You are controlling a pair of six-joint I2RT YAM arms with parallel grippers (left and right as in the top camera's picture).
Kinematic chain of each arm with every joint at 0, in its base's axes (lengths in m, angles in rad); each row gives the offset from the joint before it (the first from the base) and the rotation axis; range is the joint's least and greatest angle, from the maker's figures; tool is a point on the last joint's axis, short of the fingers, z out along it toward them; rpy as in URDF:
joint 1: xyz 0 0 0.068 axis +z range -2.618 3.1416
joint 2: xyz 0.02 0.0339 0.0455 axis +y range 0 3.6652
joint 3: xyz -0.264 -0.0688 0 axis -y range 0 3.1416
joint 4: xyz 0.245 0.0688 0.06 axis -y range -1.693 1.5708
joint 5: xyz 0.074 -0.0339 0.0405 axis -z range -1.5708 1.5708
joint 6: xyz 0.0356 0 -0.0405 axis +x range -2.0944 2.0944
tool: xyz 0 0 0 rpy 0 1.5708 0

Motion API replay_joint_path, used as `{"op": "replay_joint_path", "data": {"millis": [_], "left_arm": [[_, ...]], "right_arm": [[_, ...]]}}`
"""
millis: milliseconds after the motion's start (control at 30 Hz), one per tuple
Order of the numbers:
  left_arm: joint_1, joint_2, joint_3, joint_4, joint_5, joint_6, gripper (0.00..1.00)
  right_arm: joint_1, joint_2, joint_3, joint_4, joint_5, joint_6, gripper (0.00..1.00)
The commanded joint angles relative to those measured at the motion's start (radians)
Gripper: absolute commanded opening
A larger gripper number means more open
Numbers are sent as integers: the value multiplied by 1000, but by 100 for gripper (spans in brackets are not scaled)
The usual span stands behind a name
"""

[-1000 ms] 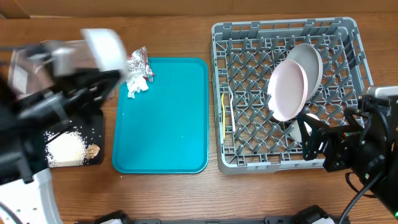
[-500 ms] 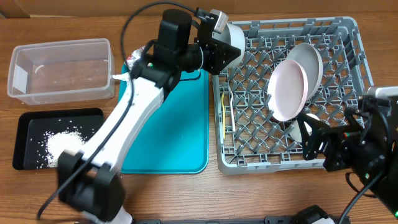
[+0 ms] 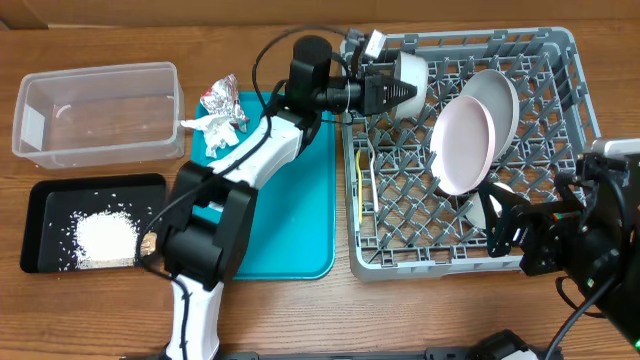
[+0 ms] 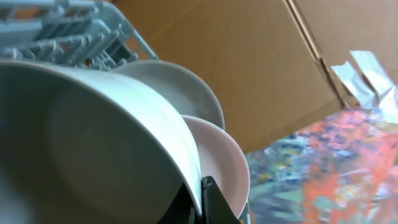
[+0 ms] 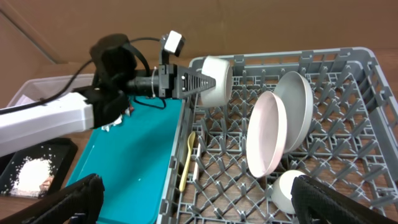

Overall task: Sort waste into correct bins and load items into the dishwasher rack
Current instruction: 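Carry the grey bowl to the rack and set it in with the left gripper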

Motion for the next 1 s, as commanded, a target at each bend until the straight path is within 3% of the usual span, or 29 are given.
{"op": "replay_joint_path", "data": {"millis": [0, 167, 333, 633, 900, 933, 967], "left_arm": [[-3, 60, 17, 30, 59, -84, 4], [4, 68, 16, 11, 79, -71, 4], [24, 68, 16, -254, 46, 82, 4], [77, 68, 16, -347, 48, 94, 4], [114, 64, 16, -406, 85, 104, 12], [124, 64, 16, -406, 98, 101, 16], [137, 64, 16, -406, 116, 100, 26]], "right_arm": [[5, -4, 7, 4, 4, 3, 100], [5, -4, 7, 4, 4, 3, 100], [5, -4, 7, 4, 4, 3, 100], [5, -4, 7, 4, 4, 3, 100], [5, -4, 7, 4, 4, 3, 100], [5, -4, 7, 4, 4, 3, 100], [5, -4, 7, 4, 4, 3, 100]]}}
